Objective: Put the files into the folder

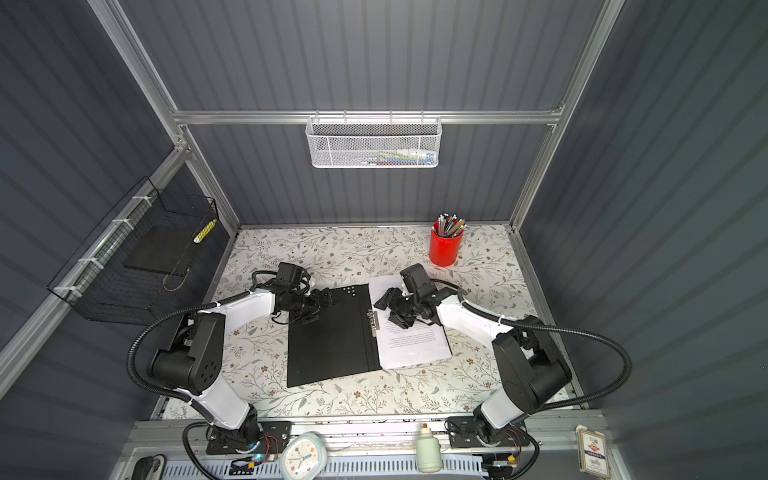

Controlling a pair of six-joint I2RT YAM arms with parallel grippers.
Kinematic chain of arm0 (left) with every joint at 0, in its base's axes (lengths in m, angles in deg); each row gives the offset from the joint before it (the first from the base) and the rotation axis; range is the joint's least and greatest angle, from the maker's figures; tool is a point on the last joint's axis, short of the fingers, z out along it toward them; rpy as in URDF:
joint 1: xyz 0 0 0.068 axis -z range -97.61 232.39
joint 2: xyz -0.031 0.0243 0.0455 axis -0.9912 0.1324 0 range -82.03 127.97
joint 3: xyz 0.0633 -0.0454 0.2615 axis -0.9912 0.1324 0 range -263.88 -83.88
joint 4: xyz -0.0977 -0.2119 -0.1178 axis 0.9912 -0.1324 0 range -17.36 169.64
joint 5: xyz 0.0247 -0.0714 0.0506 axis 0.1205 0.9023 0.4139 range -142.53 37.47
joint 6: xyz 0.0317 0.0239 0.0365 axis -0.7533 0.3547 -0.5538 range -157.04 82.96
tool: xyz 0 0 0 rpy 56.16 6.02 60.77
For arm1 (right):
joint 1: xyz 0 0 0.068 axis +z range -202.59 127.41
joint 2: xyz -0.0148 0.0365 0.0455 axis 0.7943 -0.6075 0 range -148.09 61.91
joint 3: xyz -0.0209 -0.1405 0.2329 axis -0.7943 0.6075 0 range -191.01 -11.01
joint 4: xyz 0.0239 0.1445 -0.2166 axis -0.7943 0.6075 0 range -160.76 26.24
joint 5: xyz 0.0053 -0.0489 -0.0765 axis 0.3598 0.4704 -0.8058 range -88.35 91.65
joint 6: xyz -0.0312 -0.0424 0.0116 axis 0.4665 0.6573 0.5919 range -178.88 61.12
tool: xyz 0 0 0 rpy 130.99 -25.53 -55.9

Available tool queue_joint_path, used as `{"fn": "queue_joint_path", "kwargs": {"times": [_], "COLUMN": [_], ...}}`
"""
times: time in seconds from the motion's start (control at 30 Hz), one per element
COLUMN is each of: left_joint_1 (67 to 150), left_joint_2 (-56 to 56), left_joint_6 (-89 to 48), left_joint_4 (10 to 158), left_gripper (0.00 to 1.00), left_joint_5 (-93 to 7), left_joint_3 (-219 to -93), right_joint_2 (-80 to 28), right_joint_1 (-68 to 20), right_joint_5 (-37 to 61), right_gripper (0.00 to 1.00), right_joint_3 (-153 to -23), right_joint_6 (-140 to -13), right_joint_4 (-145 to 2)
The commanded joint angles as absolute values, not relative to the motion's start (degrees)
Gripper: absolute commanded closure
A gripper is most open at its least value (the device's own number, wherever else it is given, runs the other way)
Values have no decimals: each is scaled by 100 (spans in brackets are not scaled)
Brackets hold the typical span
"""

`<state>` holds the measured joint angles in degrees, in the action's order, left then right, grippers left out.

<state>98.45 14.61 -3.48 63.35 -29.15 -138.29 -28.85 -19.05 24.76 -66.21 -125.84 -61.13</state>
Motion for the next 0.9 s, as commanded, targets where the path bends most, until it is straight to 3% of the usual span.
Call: {"fn": "queue_joint_path", "kwargs": {"times": [0.0,0.13,0.33,0.87], "left_joint_1": [9830,9831,9830,9830], "left_joint_2": [1377,1355,1307,1311], "left_joint_6": [-475,-461,-418,-368], "left_joint_4": [6189,6205,6252,6243], "left_gripper": [0,0,0,0], "left_joint_5": [-3167,-3221,-3281,-3303], "left_joint_3": [-13661,-13636,-13542,-13494], "right_joint_2": [-3180,-3443,-3753,-3897], "right_joint_1": [-1713,-1620,-1597,-1520], "right_joint_5": [2285,2202,2288,2531], "right_gripper": [44,47,71,81], "right_joint_3": [-6782,-7028,-7349,-7355], "right_joint_6": [-13638,-13997,-14282,-14403], "right_joint_4": [-6256,-6131,-6108,-6008]}}
